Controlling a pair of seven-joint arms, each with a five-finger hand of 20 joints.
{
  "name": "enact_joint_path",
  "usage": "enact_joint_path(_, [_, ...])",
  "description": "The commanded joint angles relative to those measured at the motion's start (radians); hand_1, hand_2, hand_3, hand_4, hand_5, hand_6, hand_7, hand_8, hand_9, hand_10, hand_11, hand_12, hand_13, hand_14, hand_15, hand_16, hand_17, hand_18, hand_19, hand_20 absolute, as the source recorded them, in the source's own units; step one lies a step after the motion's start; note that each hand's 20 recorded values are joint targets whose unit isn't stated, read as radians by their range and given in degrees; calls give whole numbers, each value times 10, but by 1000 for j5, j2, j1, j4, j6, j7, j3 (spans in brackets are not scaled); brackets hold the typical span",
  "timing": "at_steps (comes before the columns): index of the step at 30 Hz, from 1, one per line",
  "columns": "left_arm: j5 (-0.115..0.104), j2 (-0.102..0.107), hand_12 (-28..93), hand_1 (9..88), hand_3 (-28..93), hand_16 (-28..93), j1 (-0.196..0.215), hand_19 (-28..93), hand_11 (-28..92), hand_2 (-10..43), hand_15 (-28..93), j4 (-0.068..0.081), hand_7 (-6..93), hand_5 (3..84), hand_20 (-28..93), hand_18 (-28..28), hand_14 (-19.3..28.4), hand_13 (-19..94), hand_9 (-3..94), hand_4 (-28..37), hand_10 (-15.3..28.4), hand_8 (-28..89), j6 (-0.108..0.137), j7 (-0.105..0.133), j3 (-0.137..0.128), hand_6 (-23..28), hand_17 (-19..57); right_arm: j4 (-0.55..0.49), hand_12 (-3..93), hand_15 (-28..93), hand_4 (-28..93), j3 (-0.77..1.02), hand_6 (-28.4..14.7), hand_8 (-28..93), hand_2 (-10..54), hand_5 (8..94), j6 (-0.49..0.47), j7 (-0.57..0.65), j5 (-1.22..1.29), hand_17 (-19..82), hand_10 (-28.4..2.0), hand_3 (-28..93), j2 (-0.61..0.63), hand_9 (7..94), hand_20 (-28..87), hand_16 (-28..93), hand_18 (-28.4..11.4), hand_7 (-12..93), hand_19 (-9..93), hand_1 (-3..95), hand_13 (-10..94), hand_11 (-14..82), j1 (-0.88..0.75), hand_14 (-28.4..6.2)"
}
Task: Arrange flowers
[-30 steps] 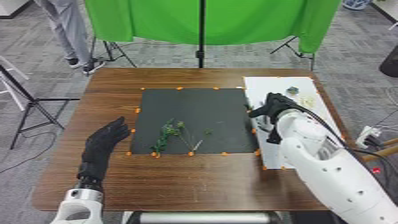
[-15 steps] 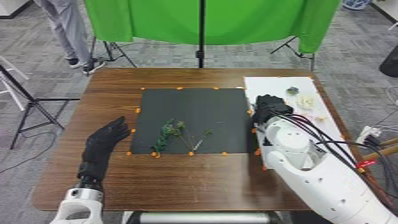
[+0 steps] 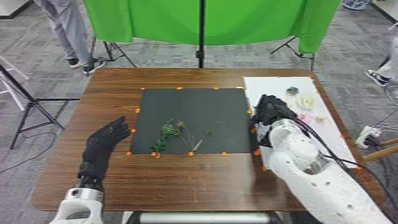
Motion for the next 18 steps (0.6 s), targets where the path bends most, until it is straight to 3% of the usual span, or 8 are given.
enact_joint_path(1, [5, -3, 95, 223, 702, -26, 4, 88, 157, -8, 258, 6, 89, 426, 184, 121, 171, 309, 391, -274, 128, -60, -21, -14, 3, 54, 41, -134, 250, 731, 654, 30, -36, 272, -95, 776, 82, -36, 53, 769, -98, -282, -27, 932, 640, 249, -98, 415, 932, 857, 937, 513, -54, -22])
enact_joint_path(5, [7, -1, 96, 222, 702, -27, 4, 88, 157, -8, 257, 6, 88, 426, 183, 121, 172, 308, 390, -273, 128, -59, -27, -16, 3, 54, 40, -169, 250, 733, 655, 21, -39, 272, -95, 776, 43, -36, 89, 772, -98, -283, -60, 932, 642, 248, -98, 418, 932, 858, 937, 514, -88, -22])
enact_joint_path(18, [6, -6, 96, 221, 703, -26, 12, 88, 155, -7, 255, 5, 86, 423, 183, 122, 171, 306, 389, -273, 129, -60, -32, -15, 0, 54, 38, -137, 249, 735, 655, 6, -40, 266, -95, 777, 0, -22, 75, 771, -98, -283, -144, 933, 644, 245, -97, 418, 932, 858, 937, 512, -170, -20])
